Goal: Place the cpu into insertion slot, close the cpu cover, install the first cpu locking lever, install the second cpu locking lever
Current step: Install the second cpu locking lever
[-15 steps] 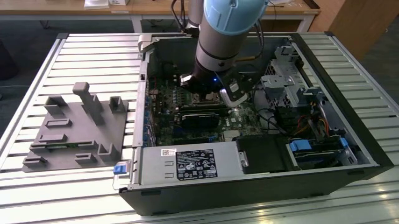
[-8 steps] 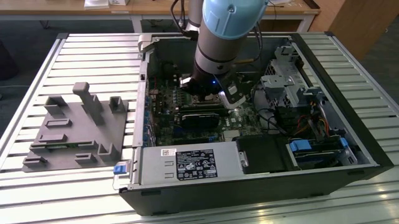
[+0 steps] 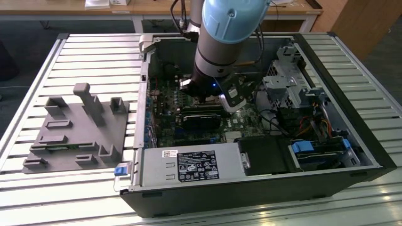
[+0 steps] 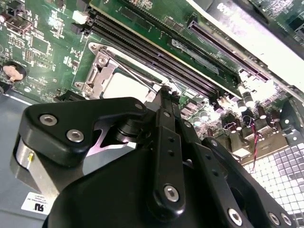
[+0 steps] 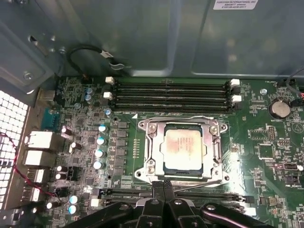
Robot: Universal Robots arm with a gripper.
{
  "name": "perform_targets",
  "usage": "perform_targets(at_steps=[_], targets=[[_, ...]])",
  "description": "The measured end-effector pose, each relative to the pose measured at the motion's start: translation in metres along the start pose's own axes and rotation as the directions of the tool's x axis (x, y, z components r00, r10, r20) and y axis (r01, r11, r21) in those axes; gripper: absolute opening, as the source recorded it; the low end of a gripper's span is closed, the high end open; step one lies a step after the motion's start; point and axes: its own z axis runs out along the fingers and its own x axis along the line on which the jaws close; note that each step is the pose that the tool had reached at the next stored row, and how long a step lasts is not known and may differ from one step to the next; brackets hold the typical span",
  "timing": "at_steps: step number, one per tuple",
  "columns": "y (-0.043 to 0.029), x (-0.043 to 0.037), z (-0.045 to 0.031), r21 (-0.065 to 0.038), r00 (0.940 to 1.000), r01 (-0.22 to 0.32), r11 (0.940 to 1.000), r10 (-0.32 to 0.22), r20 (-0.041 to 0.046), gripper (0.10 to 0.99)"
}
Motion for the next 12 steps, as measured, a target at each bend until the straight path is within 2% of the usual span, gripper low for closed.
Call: perform_targets(at_steps=[5, 12], targets=[[-0.0010, 0.0033, 0.0008, 0.000, 1.0000, 0.000, 1.0000, 0.000, 0.0000, 0.106], [-0.0029, 0.0032, 0.0060, 0.000, 1.0000, 0.000, 1.0000, 0.000, -0.0006, 0.106]])
